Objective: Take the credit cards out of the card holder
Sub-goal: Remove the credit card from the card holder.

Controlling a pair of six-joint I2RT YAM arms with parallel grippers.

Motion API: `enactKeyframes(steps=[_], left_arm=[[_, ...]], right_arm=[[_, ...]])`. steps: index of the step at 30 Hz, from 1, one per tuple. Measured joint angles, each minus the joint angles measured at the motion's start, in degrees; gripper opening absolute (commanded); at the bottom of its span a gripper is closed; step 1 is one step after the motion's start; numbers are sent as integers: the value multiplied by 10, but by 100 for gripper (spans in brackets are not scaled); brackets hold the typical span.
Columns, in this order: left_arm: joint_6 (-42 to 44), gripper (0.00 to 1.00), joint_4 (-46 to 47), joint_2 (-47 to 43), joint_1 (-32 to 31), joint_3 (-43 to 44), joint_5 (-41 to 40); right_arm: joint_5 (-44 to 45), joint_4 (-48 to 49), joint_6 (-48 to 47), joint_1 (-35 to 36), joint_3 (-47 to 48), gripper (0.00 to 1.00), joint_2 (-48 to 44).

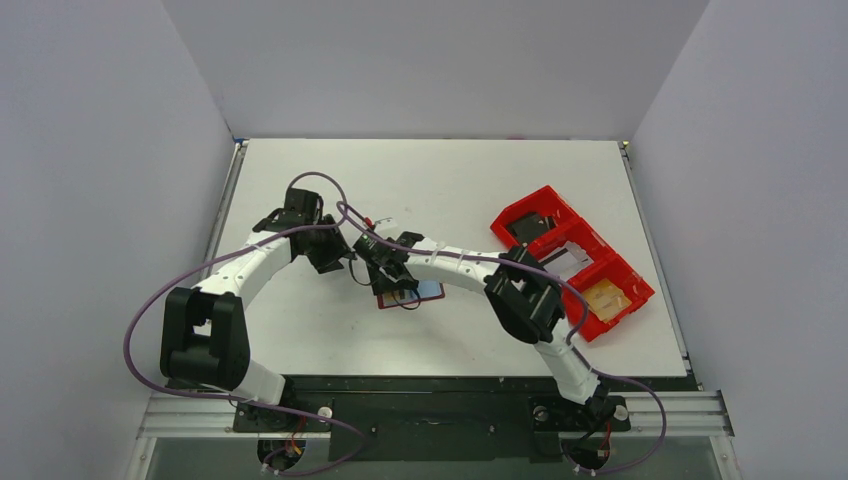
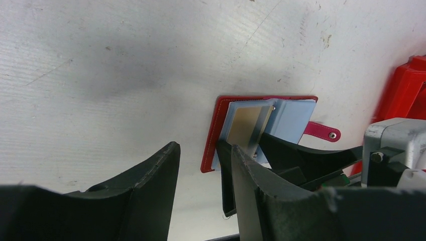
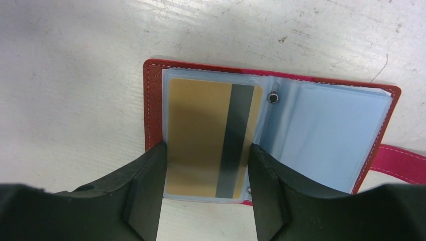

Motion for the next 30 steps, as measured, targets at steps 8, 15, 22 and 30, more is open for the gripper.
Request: enactKeyframes(steps=[8, 15, 22, 30], left_arm=[[11, 40, 1, 0, 0, -3, 19], [16, 40, 6, 6, -13, -3, 45], [10, 36, 26, 33, -46, -13, 72], [-11, 26, 55, 70, -59, -28, 90]], right_arm=[[-63, 73, 2, -29, -73, 4, -42], [-205, 195, 28, -83, -182, 1, -98], [-306, 291, 62, -120, -245, 0, -116], [-364, 371, 99, -135, -285, 0, -118]])
